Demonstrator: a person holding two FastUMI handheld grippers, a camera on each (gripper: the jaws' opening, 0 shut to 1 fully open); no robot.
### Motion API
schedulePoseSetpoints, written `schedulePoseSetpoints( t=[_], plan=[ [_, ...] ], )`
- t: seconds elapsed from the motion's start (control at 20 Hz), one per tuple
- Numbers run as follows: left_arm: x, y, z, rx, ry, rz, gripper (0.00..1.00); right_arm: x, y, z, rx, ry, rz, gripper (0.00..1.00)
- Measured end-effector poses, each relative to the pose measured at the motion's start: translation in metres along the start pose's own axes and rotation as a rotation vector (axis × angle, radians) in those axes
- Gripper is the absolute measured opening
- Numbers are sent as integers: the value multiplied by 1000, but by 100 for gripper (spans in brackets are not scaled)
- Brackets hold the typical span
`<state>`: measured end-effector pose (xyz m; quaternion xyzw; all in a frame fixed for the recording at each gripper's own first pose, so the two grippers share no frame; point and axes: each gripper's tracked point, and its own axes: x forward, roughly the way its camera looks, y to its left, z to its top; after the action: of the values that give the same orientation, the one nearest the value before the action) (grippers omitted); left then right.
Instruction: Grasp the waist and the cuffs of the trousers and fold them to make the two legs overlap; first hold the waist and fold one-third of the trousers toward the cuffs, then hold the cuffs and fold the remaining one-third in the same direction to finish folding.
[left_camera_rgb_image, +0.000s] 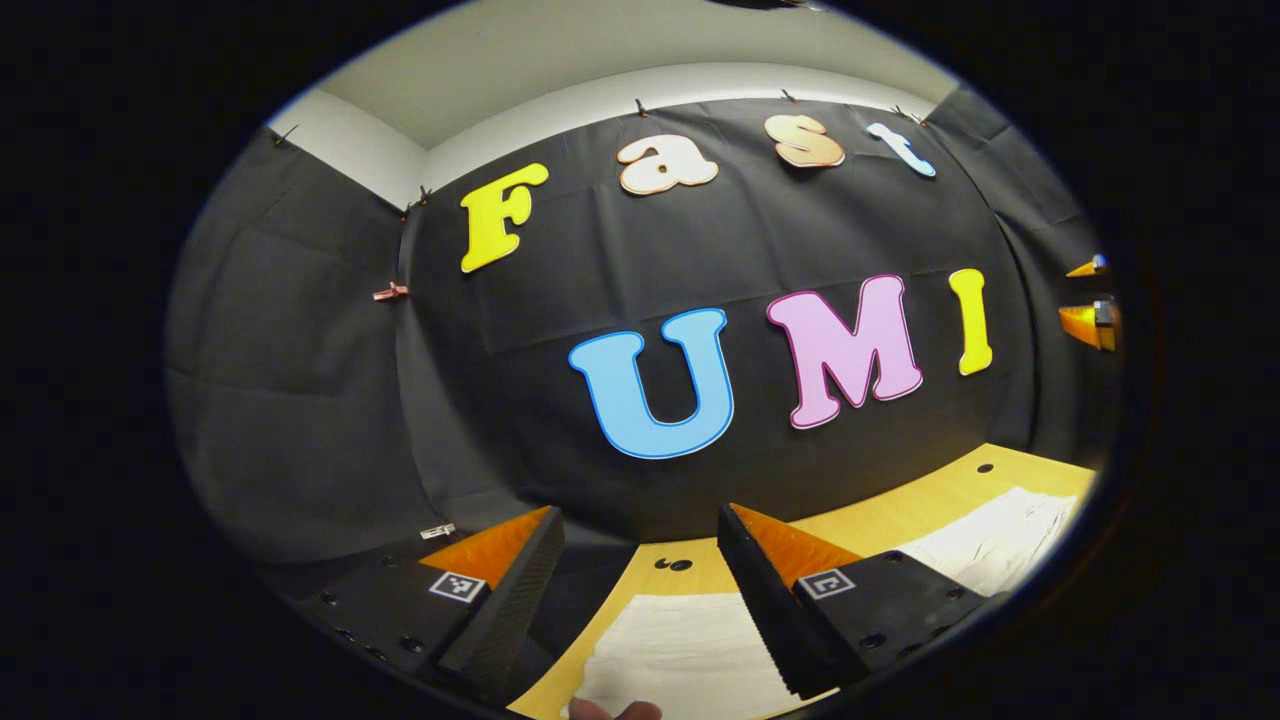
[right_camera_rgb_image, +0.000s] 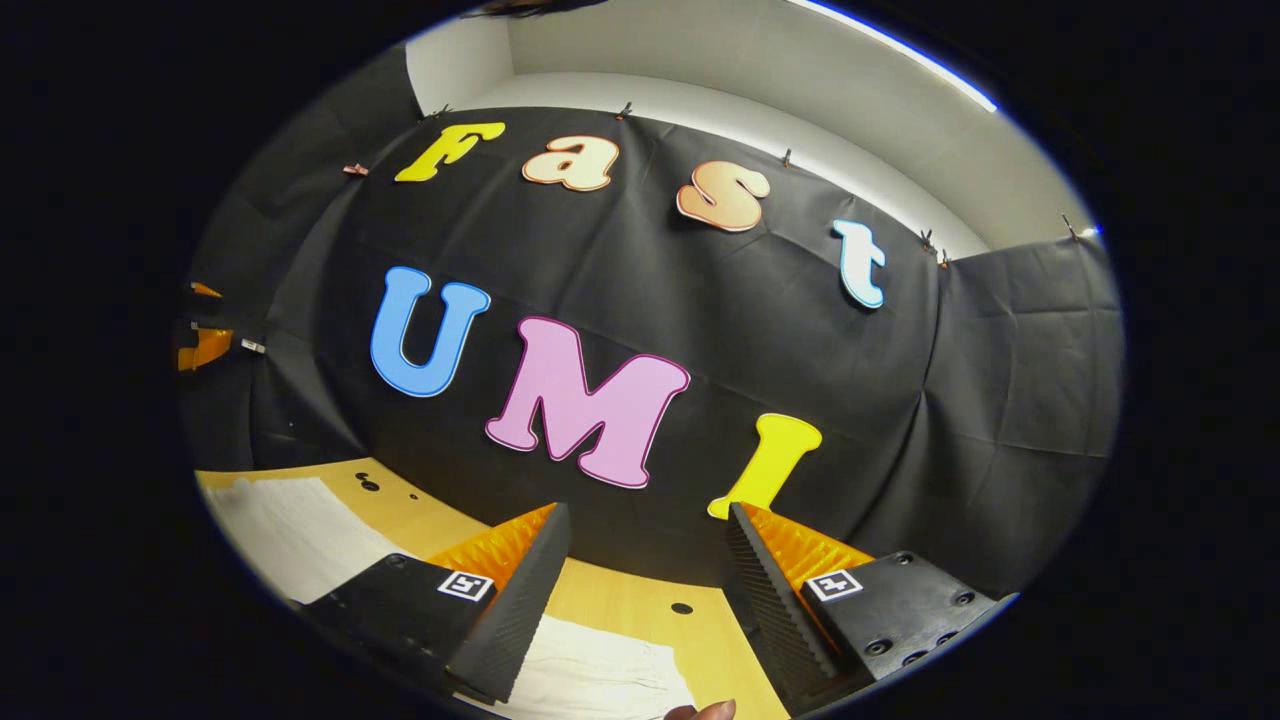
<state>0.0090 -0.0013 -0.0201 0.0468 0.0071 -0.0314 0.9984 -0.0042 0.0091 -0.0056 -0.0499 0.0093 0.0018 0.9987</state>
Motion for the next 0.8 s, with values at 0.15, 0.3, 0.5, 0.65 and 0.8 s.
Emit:
schedulePoseSetpoints(
  t=[0.15,0.3,0.5,0.65,0.8],
  plan=[
    [2,3,-15,88,3,-20,97,0,-2,-6,-89,2,8,97],
    [4,3,-49,236,38,-94,98,-1,-8,-26,-233,22,38,97],
    [-6,-2,-124,491,85,-251,97,-18,-20,-83,-425,98,88,97],
    [-22,8,-203,595,193,-357,97,-31,-32,-131,-538,173,127,97],
    [-36,22,-280,742,309,-503,97,-55,-37,-194,-644,280,215,97]
  ],
)
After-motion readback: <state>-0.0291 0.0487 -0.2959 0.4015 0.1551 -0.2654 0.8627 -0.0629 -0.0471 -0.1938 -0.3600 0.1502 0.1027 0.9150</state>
